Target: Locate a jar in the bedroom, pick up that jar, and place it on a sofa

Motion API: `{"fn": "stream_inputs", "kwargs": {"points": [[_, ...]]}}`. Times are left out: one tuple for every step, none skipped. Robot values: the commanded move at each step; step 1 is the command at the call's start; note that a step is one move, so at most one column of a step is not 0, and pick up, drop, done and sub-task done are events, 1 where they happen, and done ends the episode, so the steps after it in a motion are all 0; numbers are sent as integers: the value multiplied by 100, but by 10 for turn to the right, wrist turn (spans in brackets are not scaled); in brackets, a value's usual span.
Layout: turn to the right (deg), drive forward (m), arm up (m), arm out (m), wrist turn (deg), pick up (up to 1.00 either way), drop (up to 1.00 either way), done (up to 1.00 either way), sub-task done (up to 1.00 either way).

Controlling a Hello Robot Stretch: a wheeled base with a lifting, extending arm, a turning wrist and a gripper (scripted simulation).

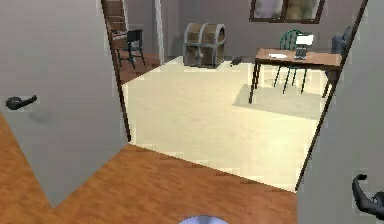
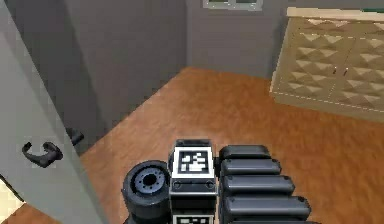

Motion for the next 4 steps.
{"fn": "stream_inputs", "kwargs": {"points": [[0, 45, 0, 0, 0, 0, 0, 0, 0], [30, 0, 0, 0, 0, 0, 0, 0, 0], [0, 60, 0, 0, 0, 0, 0, 0, 0], [450, 0, 0, 0, 0, 0, 0, 0, 0]]}}
